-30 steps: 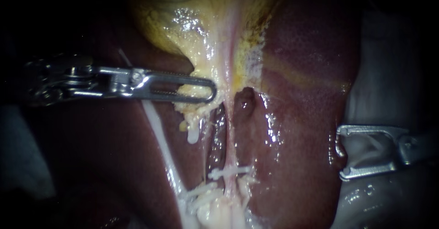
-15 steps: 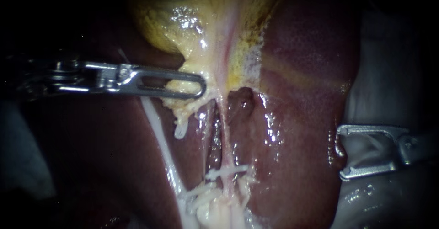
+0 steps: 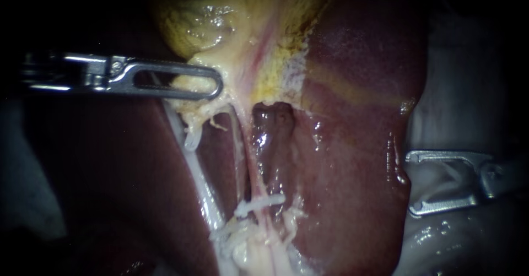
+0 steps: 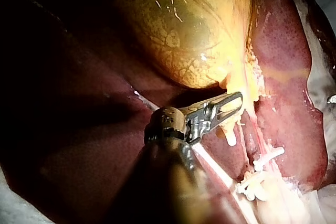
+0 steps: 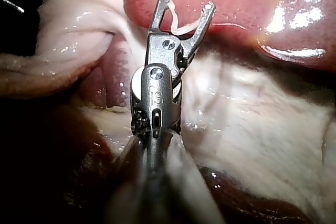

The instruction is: Clipping second clip right tube

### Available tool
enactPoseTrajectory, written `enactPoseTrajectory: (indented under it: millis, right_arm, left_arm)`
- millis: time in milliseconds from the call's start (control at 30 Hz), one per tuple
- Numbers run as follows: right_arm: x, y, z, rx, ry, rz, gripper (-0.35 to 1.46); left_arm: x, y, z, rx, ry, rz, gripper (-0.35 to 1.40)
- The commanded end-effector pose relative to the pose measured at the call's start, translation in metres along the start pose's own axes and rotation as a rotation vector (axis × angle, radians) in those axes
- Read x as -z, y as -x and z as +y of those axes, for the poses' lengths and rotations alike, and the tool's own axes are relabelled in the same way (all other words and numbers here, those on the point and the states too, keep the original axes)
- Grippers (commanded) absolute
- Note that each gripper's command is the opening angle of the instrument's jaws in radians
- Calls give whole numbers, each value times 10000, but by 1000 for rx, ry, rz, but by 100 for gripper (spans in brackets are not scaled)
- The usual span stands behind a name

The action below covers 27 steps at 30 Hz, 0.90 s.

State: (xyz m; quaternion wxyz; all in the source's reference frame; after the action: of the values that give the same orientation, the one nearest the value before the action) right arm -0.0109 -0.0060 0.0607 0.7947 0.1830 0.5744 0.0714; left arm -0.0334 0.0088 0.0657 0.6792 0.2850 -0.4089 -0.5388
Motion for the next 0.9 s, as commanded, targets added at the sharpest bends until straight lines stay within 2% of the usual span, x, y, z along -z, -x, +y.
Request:
enactPoseTrajectory:
  millis: [33,167,433,500,900]
  right_arm:
    - [-2,0,-1,-8,1,1,50]
    - [-8,-3,0,-39,-6,4,49]
    - [-32,-11,3,-163,-16,12,49]
    - [-39,-14,5,-235,-13,15,48]
    - [-83,-34,12,-353,-36,19,48]
  left_arm:
    - [0,0,0,0,0,0,-35]
    - [0,0,0,-1,1,0,-35]
    - [0,0,0,-1,0,0,-35]
    - [0,-1,1,-1,1,0,-35]
    - [-1,-2,1,-2,1,-1,-35]
